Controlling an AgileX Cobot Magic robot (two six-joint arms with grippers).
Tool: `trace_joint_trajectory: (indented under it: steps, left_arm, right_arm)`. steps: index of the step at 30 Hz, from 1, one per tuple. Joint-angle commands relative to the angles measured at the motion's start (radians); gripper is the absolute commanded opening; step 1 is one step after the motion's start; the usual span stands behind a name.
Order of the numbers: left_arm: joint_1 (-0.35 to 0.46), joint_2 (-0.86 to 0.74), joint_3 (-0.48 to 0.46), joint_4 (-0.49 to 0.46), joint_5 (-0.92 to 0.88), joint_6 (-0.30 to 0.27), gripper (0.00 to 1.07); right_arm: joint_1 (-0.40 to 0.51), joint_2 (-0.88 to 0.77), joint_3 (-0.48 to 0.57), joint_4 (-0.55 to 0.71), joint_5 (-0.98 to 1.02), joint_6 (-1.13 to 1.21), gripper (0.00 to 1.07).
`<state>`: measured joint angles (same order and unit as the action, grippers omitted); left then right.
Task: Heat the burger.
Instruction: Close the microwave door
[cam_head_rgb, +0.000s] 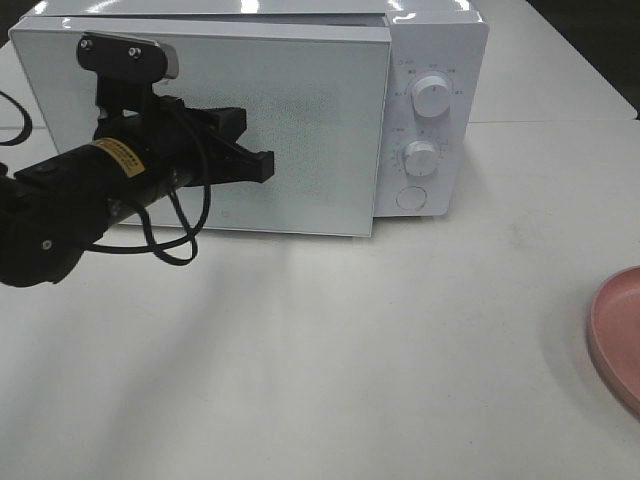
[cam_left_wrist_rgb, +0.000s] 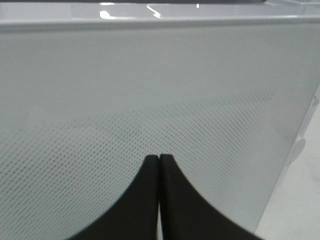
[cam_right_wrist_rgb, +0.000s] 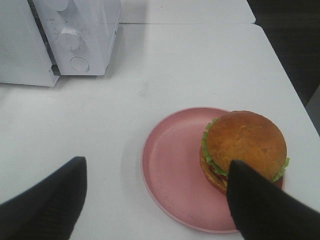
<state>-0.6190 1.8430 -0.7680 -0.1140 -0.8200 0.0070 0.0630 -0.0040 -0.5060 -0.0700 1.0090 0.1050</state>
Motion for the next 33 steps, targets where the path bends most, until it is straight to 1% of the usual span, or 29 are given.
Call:
trace_joint_trajectory:
  steps: [1,2,3,4,5,6,7,9,10,12,13,14,15,17,18,20,21,22,25,26,28,33]
  left_arm:
    - [-0.016,0.024,-0.045,-0.027,-0.001,0.005,0.00]
    - [-0.020,0.045,-0.079,-0.027,0.013,0.005,0.00]
    - [-0.020,0.045,-0.079,-0.027,0.013,0.005,0.00]
    - [-0.023,0.056,-0.098,-0.027,0.025,0.005,0.00]
    - [-0.029,0.073,-0.136,-0.031,0.049,0.009,0.00]
    - [-0.029,0.073,-0.136,-0.031,0.049,0.009,0.00]
    - [-0.029,0.092,-0.166,-0.030,0.057,0.012,0.00]
    - [-0.029,0.100,-0.177,-0.030,0.060,0.012,0.00]
    - [-0.029,0.117,-0.206,-0.040,0.069,0.012,0.00]
    - [-0.029,0.125,-0.222,-0.045,0.072,0.014,0.00]
    - [-0.029,0.140,-0.252,-0.057,0.081,0.014,0.00]
    - [-0.029,0.140,-0.252,-0.057,0.081,0.014,0.00]
    - [-0.029,0.155,-0.279,-0.066,0.096,0.014,0.00]
    - [-0.029,0.160,-0.292,-0.070,0.099,0.014,0.00]
    - [-0.029,0.174,-0.319,-0.071,0.109,0.017,0.00]
    - [-0.029,0.180,-0.332,-0.071,0.113,0.021,0.00]
    - [-0.029,0.193,-0.354,-0.073,0.117,0.023,0.00]
    - [-0.029,0.208,-0.379,-0.086,0.122,0.039,0.00]
    - [-0.029,0.216,-0.391,-0.093,0.126,0.042,0.00]
    - [-0.029,0.229,-0.414,-0.108,0.130,0.043,0.00]
    - [-0.029,0.229,-0.429,-0.117,0.134,0.043,0.00]
    - [-0.029,0.209,-0.431,-0.099,0.176,0.043,0.00]
  right_arm:
    - [-0.004,-0.027,0.001,0.002,-0.011,-0.007,0.75]
    - [-0.004,-0.027,0.001,0.002,-0.011,-0.007,0.75]
    - [-0.004,-0.027,0.001,0.002,-0.011,-0.007,0.75]
    - [-0.004,-0.027,0.001,0.002,-0.011,-0.007,0.75]
    - [-0.004,-0.027,0.001,0.002,-0.011,-0.007,0.75]
    - [-0.004,-0.027,0.001,0.002,-0.011,-0.007,0.75]
    - [-0.004,-0.027,0.001,0.002,-0.011,-0.007,0.75]
    - [-0.004,-0.027,0.001,0.002,-0.011,-0.007,0.75]
    - [-0.004,-0.027,0.001,0.002,-0.011,-0.007,0.75]
    - [-0.004,-0.027,0.001,0.002,-0.011,-0.007,0.75]
    - [-0.004,-0.027,0.001,0.002,-0.011,-0.007,0.75]
    - [-0.004,-0.027,0.001,0.002,-0.011,-0.007,0.75]
    - [-0.004,-0.027,0.001,0.002,-0.011,-0.007,0.75]
    - [-0.004,-0.027,0.001,0.002,-0.011,-0.007,0.75]
    - [-0.004,-0.027,0.001,0.002,-0.011,-0.007,0.75]
    - [-0.004,-0.027,0.001,0.002,-0.011,-0.007,0.75]
    - [-0.004,-0.027,0.001,0.002,-0.011,-0.007,0.75]
    - [-0.004,-0.027,0.001,0.002,-0.011,-0.007,0.75]
    - [-0.004,-0.027,0.001,0.002,-0.011,-0.007,0.75]
    - [-0.004,-0.027,0.001,0.002,-0.011,-0.007,0.75]
    - [-0.004,-0.027,0.001,0.002,-0.011,-0.007,0.75]
    - [-0.004,-0.027,0.001,0.002,-0.011,-0.007,0.75]
